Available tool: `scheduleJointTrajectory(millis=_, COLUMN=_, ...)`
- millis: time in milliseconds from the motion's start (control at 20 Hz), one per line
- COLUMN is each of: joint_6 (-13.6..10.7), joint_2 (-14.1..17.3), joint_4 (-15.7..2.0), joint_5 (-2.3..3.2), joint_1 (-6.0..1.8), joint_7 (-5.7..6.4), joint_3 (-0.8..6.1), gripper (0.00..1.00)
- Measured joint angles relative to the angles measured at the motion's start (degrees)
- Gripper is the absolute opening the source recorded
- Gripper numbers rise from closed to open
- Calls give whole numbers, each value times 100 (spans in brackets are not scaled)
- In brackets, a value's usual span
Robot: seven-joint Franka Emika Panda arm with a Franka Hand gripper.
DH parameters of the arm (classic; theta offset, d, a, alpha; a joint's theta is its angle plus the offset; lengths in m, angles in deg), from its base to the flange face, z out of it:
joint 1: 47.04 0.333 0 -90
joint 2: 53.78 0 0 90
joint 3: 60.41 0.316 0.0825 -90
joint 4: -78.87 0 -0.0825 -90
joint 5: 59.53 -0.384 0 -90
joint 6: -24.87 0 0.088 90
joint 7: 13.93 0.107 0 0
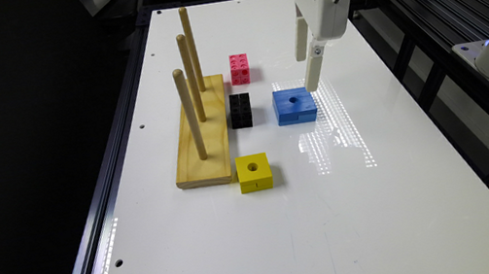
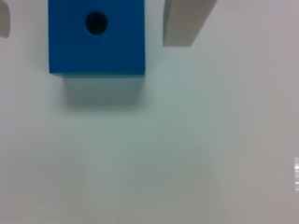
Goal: Pick up blue block.
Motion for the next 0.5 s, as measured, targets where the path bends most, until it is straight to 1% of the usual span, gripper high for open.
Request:
scheduleJointTrajectory(millis=100, joint_6=79, joint_2=102, joint_4=12, joint_5=0, joint_1=0, joint_7=0, joint_3=0, gripper=100)
scheduleJointTrajectory(millis=350, joint_6=498, joint_2=516, joint_4=2, joint_5=1, joint_1=0, joint_7=-2, joint_3=0, gripper=100)
scheduleJointTrajectory(millis=400, joint_6=554, joint_2=572, joint_4=-3, joint_5=2, joint_1=0, joint_7=-2, joint_3=0, gripper=100)
scheduleJointTrajectory(millis=500, joint_6=588, joint_2=611, joint_4=-18, joint_5=2, joint_1=3, joint_7=-2, joint_3=1, gripper=100)
